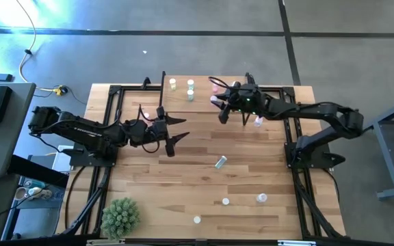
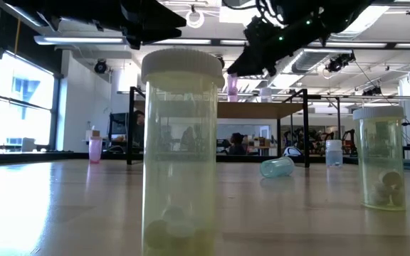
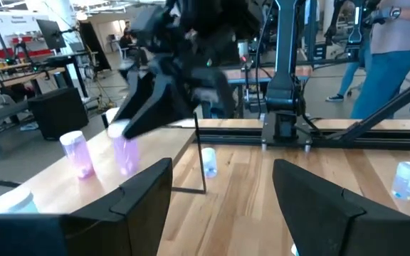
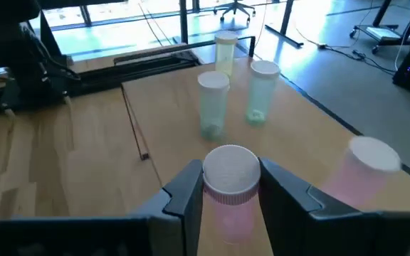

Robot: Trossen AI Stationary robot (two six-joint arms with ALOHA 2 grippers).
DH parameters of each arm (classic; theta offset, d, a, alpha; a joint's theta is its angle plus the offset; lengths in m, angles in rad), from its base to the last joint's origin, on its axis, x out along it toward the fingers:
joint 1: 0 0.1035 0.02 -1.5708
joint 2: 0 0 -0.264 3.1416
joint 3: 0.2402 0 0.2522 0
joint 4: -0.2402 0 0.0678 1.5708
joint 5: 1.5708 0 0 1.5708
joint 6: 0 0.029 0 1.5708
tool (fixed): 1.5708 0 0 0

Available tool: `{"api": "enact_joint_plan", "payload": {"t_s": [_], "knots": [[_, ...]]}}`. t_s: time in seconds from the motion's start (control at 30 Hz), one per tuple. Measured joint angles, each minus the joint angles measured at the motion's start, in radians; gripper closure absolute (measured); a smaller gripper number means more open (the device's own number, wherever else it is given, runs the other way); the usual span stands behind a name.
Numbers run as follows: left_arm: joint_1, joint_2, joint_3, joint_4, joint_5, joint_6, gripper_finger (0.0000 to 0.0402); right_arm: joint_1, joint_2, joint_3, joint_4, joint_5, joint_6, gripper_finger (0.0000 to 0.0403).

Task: Pick and place medicine bottles onto shelf by color
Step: Put the bottom pink pill bottle and align it with the other pink bottle on the shelf

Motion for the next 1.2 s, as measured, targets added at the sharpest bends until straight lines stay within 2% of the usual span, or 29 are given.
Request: {"api": "enact_joint_plan", "payload": {"t_s": [0.17,0.37,1.2], "knots": [[0.009,0.000,0.000,-0.011,0.002,0.000,0.0167,-0.028,0.058,0.071,-0.031,0.002,-0.003,0.0299],[0.016,0.000,0.000,-0.019,0.002,0.000,0.0167,-0.056,0.092,0.088,-0.062,0.003,0.001,0.0299],[0.020,0.001,0.000,-0.025,0.003,-0.002,0.0167,-0.055,0.092,0.089,-0.124,0.063,0.001,0.0299]]}}
